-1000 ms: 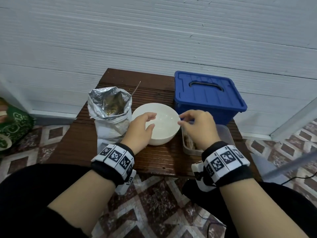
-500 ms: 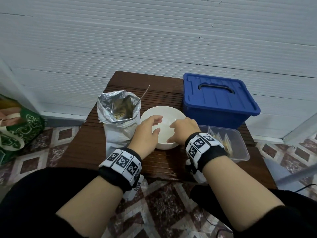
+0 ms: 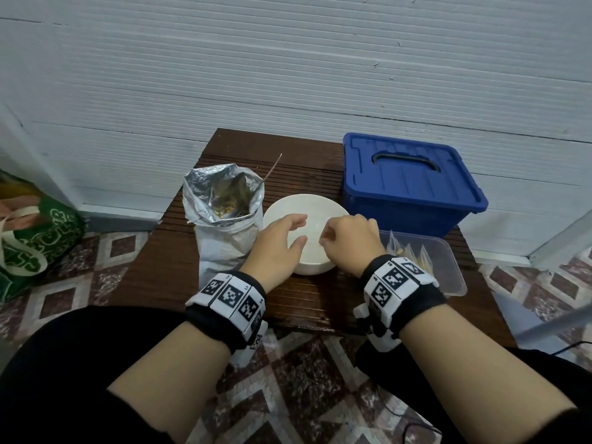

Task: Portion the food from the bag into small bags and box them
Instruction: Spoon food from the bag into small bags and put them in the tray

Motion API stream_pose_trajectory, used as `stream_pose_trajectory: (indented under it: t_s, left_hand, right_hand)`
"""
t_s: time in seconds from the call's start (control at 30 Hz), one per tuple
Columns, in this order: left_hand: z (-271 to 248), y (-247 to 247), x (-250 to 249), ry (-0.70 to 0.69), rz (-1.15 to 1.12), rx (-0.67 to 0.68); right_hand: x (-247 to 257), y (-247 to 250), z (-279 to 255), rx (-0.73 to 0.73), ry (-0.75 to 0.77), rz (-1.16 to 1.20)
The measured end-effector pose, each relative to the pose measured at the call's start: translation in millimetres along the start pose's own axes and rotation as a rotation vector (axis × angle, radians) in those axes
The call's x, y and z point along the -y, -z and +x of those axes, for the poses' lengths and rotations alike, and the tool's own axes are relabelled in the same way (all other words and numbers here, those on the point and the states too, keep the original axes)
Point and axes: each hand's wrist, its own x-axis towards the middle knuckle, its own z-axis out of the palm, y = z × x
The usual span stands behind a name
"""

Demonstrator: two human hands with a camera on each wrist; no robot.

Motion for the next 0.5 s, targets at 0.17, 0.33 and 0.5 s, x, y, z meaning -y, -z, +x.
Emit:
stream_pose_trajectory:
  t_s: [0.17, 0.33, 0.5]
  left_hand:
    - [-4, 2, -8, 0.015, -0.017, 0.077]
    - [-7, 9, -16, 0.021, -0.024, 0.135]
    - [-5, 11, -13, -0.015, 0.110, 0.173]
  right_hand:
    - [-11, 19, -7, -0.025, -0.091, 0.290]
    - [-17, 33, -15, -0.029, -0.198, 0.619]
    - [-28, 49, -20, -0.049, -0.292, 0.783]
